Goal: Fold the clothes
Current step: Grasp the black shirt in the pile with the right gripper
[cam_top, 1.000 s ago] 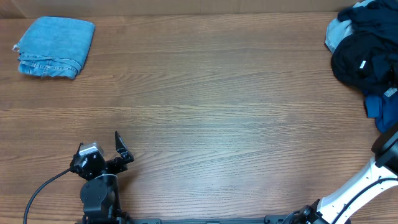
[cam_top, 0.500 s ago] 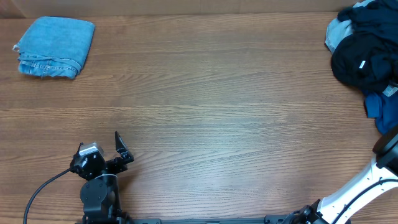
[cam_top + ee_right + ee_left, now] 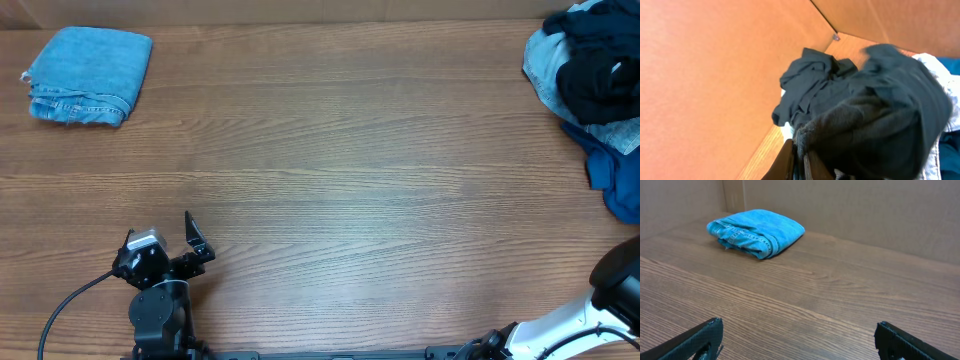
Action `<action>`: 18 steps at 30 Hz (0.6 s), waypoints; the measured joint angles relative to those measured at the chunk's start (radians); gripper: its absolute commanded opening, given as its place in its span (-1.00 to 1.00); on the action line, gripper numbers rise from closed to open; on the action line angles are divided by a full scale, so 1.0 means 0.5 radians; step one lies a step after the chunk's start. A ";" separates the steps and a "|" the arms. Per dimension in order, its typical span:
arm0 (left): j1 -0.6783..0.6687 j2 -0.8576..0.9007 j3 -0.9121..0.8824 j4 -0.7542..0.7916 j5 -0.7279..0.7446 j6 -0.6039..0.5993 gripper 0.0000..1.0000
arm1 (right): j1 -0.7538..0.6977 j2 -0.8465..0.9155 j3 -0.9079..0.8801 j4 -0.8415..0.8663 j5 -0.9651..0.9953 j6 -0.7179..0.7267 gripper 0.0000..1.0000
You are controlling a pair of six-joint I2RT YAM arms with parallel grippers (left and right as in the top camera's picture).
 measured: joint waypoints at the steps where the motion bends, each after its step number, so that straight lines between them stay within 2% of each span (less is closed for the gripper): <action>1: 0.000 0.001 0.000 0.000 0.000 0.000 1.00 | 0.000 -0.011 0.000 -0.002 0.008 -0.007 -0.92; 6: 0.000 0.000 0.000 -0.001 0.000 0.000 1.00 | -0.001 -0.014 0.001 -0.124 0.179 -0.050 -0.92; 13: 0.000 0.000 0.000 0.000 0.000 0.000 1.00 | -0.003 -0.014 0.001 -0.266 0.768 -0.161 -0.92; 18: 0.000 0.001 0.000 0.000 0.000 0.000 1.00 | -0.015 -0.013 0.001 -0.282 0.756 -0.168 -0.92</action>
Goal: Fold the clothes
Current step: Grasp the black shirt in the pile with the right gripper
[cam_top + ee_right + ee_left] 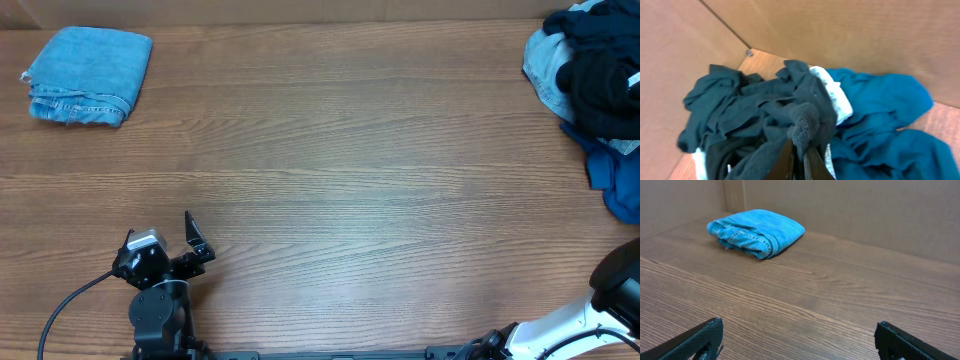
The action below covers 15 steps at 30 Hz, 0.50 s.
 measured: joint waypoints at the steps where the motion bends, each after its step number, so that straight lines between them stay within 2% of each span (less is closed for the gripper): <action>1: 0.000 -0.001 0.000 0.000 0.000 0.000 1.00 | -0.001 0.000 0.000 0.018 -0.072 0.001 -0.92; 9: 0.000 0.000 0.000 0.000 0.000 0.000 1.00 | 0.044 0.001 0.109 0.172 -0.922 0.063 -0.92; 15: 0.000 0.000 0.000 0.000 0.000 0.000 1.00 | 0.139 0.001 0.559 0.175 -1.372 0.086 -0.92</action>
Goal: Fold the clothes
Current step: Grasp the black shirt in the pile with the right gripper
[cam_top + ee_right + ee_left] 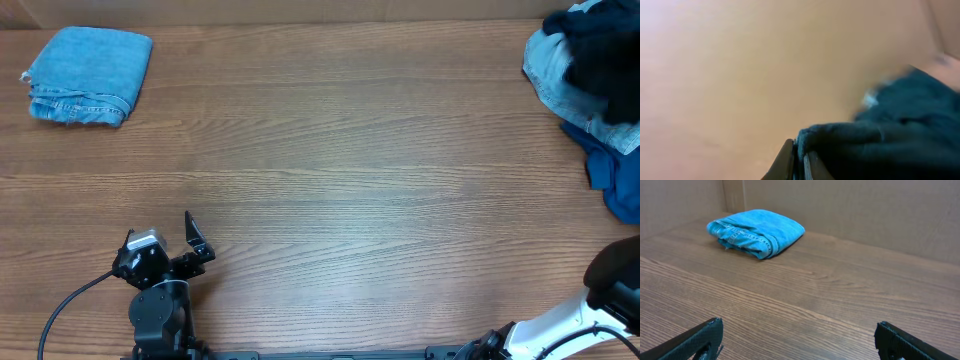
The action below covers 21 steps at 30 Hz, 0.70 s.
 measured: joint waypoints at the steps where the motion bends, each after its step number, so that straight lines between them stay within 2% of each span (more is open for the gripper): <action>1: 0.000 0.000 0.000 0.000 0.000 0.000 1.00 | 0.007 0.000 0.048 0.002 -0.027 0.005 -0.92; 5: 0.000 0.000 0.000 0.000 0.000 0.000 1.00 | -0.002 -0.002 0.230 0.003 -0.114 0.030 -0.92; 10: 0.000 0.000 0.000 0.000 0.000 0.000 1.00 | -0.053 -0.002 0.285 0.052 -0.192 0.130 -0.92; 14: 0.000 -0.001 0.000 0.001 0.000 0.000 0.99 | -0.082 -0.002 0.289 0.273 -0.357 0.287 -0.92; 21: 0.000 0.000 0.000 0.000 0.000 0.000 1.00 | -0.082 -0.002 0.298 0.861 -0.703 0.775 -0.92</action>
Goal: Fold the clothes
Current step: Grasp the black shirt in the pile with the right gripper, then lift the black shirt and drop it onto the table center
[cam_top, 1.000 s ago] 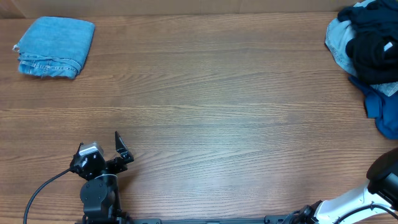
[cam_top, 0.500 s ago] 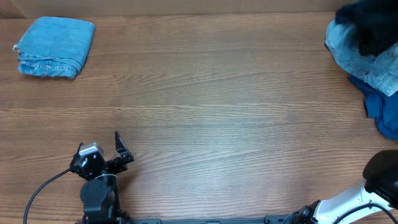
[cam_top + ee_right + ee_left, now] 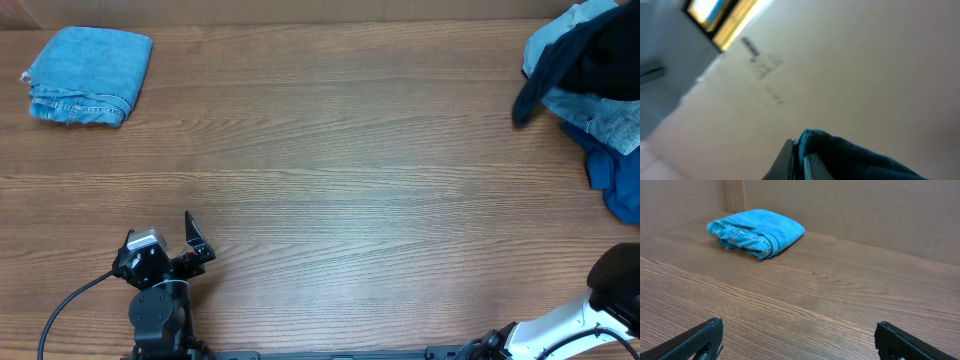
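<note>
A folded light-blue denim piece [image 3: 88,62] lies at the table's far left corner, also ahead in the left wrist view [image 3: 756,232]. My left gripper [image 3: 797,341] rests open near the front edge [image 3: 160,242], far from the denim, with nothing between its fingers. At the far right is a pile of unfolded clothes [image 3: 610,120]. A dark garment [image 3: 575,60] is raised from it and blurred. My right gripper [image 3: 801,152] is shut on a fold of that dark garment [image 3: 850,160]; its camera points up at the wall.
Brown walls close the table at the back and sides. The wooden tabletop [image 3: 340,170] stretches between the folded denim and the pile. A blue garment [image 3: 615,185] of the pile hangs toward the right edge. The right arm's base [image 3: 615,285] sits at the front right.
The dark garment has spread further left over the pile and hangs higher. The right wrist view has tilted from the wall with cloth to wall only. The left arm is unmoved.
My right gripper was shut on the dark garment low in the pile at the corner. It then held it above the blue and white clothes, then up against the wall, and now higher still. The left gripper stayed open and still throughout.
</note>
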Action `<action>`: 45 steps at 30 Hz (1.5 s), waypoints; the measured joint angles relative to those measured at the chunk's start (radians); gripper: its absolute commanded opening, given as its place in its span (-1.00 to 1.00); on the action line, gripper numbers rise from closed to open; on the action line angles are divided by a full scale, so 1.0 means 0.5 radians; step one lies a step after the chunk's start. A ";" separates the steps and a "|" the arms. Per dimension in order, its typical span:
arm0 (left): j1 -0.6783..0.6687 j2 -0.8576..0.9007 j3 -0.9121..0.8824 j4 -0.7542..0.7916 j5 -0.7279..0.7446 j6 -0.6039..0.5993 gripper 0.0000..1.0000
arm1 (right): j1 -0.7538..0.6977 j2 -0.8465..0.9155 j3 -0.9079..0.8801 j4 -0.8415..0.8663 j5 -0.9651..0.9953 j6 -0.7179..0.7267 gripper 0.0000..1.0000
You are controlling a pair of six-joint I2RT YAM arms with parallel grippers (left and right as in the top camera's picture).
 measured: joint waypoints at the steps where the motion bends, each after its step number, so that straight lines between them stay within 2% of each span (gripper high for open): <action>1: 0.000 0.000 0.000 -0.001 0.000 0.000 1.00 | 0.000 0.000 0.003 0.086 -0.056 0.073 -0.92; 13: 0.000 0.000 0.000 0.000 0.000 0.000 1.00 | 0.134 -0.001 0.022 0.845 -0.479 1.003 -0.92; 20: 0.000 -0.001 0.000 0.000 0.000 0.000 1.00 | 0.442 -0.001 0.031 0.862 -0.587 1.234 -0.92; 40: 0.000 0.000 0.000 0.000 0.000 0.000 1.00 | 1.604 -0.001 0.137 0.949 -0.798 1.221 -0.92; 45: 0.000 -0.001 0.000 -0.001 0.000 0.000 1.00 | 1.642 -0.005 0.162 0.628 -0.858 1.029 -0.92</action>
